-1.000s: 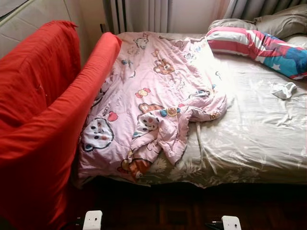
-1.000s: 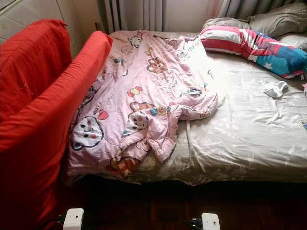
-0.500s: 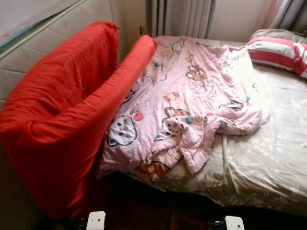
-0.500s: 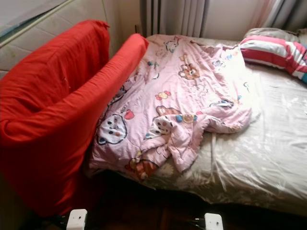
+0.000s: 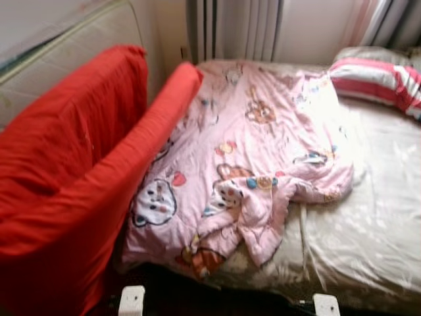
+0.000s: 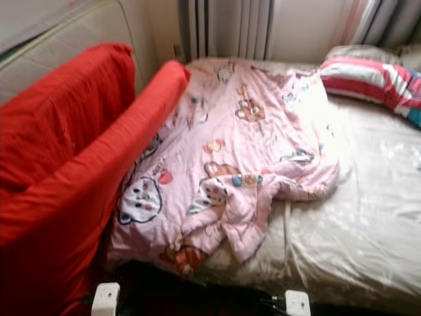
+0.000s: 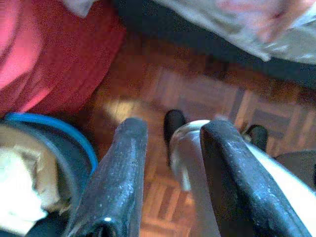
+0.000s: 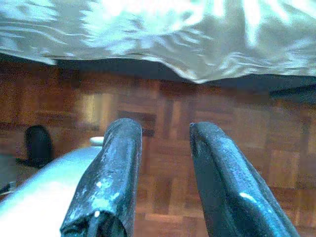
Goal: Clean up the room
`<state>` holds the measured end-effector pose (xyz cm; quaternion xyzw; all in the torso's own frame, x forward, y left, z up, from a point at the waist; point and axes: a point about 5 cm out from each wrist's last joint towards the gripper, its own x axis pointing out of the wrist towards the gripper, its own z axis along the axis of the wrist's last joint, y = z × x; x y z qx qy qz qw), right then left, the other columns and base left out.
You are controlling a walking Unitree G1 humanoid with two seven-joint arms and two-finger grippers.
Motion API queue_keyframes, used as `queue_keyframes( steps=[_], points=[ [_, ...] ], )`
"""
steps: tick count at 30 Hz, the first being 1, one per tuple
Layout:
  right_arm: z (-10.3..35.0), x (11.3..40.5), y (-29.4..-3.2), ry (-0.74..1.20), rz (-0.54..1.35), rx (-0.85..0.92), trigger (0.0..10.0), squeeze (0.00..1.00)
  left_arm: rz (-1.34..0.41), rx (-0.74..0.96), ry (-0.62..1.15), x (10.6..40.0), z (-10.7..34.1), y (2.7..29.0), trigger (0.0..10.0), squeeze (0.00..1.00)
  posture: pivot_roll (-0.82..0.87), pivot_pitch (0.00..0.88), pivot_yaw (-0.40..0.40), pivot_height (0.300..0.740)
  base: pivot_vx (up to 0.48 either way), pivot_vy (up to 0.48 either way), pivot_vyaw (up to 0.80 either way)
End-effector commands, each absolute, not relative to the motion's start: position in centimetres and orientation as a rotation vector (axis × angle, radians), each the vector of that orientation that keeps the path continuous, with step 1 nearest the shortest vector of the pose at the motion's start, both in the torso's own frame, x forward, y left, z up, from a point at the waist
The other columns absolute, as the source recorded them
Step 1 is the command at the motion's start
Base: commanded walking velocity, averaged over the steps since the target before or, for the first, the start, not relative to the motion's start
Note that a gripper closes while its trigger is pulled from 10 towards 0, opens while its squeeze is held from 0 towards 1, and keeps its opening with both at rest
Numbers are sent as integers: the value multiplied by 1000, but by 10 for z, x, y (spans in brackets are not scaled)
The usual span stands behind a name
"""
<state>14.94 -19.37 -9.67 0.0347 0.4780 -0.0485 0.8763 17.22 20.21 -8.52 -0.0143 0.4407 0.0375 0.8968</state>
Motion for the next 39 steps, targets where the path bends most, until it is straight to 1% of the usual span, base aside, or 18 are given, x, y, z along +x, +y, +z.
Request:
queue_keyframes(
  steps=[1, 2, 8, 10, 17, 28, 30, 32, 33, 35, 36, 37, 38, 39],
  points=[
    [-99, 144, -195, 1018, -96, 63, 10000, 0, 85, -42, 943, 165, -89, 202, 10000, 0, -49, 109, 0, 740, 304, 0, 0],
    [-99, 144, -195, 1018, -91, 55, 10000, 0, 85, -42, 944, 165, -89, 202, 10000, 0, -49, 111, 0, 740, 304, 0, 0],
    [-98, 144, -195, 1011, -86, 55, 10000, 0, 88, -42, 946, 164, -89, 203, 10000, 0, -49, 111, 0, 740, 306, 0, 800],
    [-98, 144, -195, 1003, -103, 87, 10000, 0, 89, -38, 949, 163, -89, 202, 10000, 0, -49, 111, 0, 740, 304, 0, 0],
    [-97, 146, -195, 974, -103, 90, 10000, 0, 89, -36, 944, 164, -89, 202, 10000, 0, -52, 117, 0, 740, 0, 0, 0],
    [-90, 156, -196, 856, -60, 43, 10000, 0, 106, -44, 897, 174, -84, 202, 10000, 0, -49, 119, -5, 740, 0, 0, 0],
    [-87, 159, -195, 818, -36, 26, 10000, 0, 109, -43, 873, 179, -82, 202, 10000, 0, -50, 119, -5, 740, 0, 0, 0],
    [-85, 160, -195, 790, -26, 27, 10000, 0, 113, -43, 802, 192, -74, 204, 10000, 0, -60, 120, -5, 740, 0, 0, 0],
    [-85, 160, -195, 790, -26, 27, 10000, 0, 113, -43, 802, 192, -74, 204, 10000, 0, -60, 120, -5, 740, 0, 0, 0],
    [-84, 161, -195, 764, -27, 41, 10000, 0, 113, -54, 677, 214, -59, 203, 10000, 0, -59, 122, -8, 740, 0, 0, 0],
    [-84, 161, -195, 764, -27, 41, 10000, 0, 113, -54, 677, 214, -59, 203, 10000, 0, -59, 122, -8, 740, 0, 0, 0],
    [-65, 199, -187, 631, 4, 47, 10000, 0, 110, -63, 591, 228, -48, 202, 10000, 0, -55, 122, -11, 740, 0, 0, 0],
    [-46, 227, -180, 519, 31, 50, 10000, 0, 105, -65, 507, 241, -36, 201, 10000, 0, -54, 120, -11, 740, 0, 0, 0],
    [-46, 227, -180, 519, 31, 50, 10000, 0, 105, -65, 507, 241, -36, 201, 10000, 0, -54, 120, -11, 740, 0, 0, 0]
  ],
)
